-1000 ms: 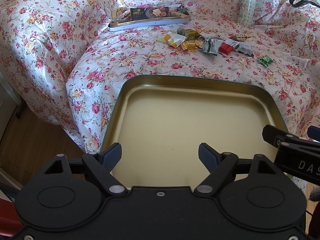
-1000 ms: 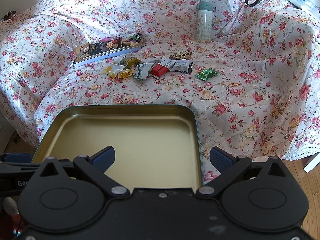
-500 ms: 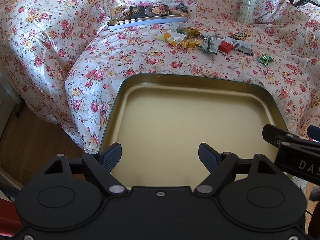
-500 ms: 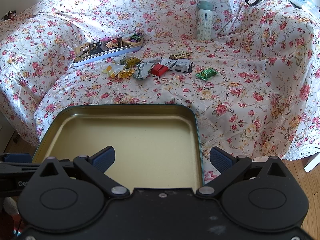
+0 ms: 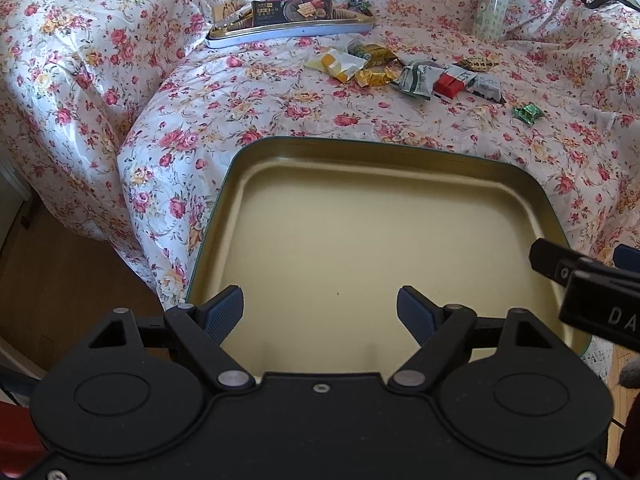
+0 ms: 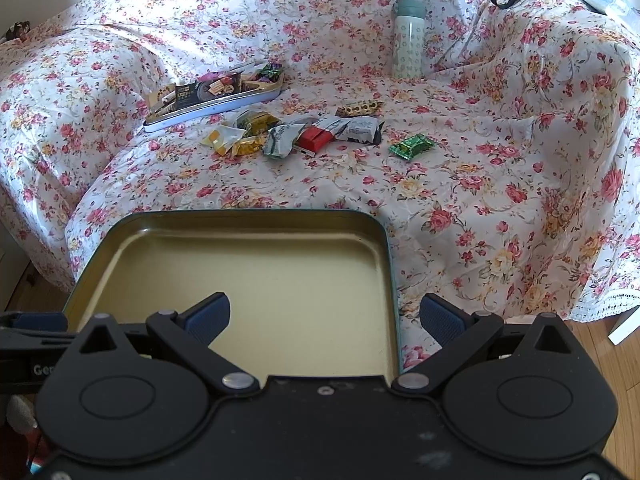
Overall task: Organize snacks
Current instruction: 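Move both tools toward the scattered snacks beside the tin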
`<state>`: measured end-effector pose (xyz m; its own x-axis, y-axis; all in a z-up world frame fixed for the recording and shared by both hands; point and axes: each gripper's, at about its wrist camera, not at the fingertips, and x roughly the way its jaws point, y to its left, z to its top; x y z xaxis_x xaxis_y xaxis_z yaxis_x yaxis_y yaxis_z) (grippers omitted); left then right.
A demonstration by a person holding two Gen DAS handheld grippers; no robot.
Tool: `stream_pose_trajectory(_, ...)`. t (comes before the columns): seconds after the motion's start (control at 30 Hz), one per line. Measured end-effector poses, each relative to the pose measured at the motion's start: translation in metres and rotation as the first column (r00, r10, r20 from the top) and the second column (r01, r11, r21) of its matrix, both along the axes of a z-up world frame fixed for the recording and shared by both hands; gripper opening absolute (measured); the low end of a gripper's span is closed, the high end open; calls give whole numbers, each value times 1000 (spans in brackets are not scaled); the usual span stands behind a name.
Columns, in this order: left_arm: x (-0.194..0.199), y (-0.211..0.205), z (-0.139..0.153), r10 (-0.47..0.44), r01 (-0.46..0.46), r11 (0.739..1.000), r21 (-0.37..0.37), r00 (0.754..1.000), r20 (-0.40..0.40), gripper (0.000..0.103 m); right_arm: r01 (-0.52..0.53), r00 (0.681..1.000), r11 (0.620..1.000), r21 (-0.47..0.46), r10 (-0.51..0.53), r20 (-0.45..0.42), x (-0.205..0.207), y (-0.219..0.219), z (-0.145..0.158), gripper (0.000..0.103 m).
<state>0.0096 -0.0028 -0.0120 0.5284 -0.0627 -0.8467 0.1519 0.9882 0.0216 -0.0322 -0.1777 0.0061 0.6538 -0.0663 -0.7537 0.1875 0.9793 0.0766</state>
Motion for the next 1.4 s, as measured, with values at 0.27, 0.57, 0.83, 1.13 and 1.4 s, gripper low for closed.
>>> stream_pose_trajectory(0.27, 22, 7, 16, -13, 13, 1000, 3, 999, 38, 84, 8, 1000, 1000, -3, -8, 4, 16, -7, 2, 103)
stream_pose_trajectory(0.57, 66, 11, 34, -31, 29, 999, 26, 996, 81, 85, 38, 999, 999, -30, -37, 23, 43, -27, 10, 103)
stream_pose_trajectory(0.83, 113, 9, 40, -41, 39, 999, 24, 996, 84, 85, 48, 999, 998, -50, -47, 21, 81, -48, 7, 103)
stream_pose_trajectory(1.13, 177, 0, 38, -61, 58, 998, 28, 992, 111, 85, 34, 999, 997, -67, -32, 34, 138, -63, 0, 103)
stream_pose_trajectory(1.4, 235, -12, 23, -93, 90, 996, 25, 983, 158, 85, 6, 996, 997, -78, 1, 89, 192, -70, -5, 103)
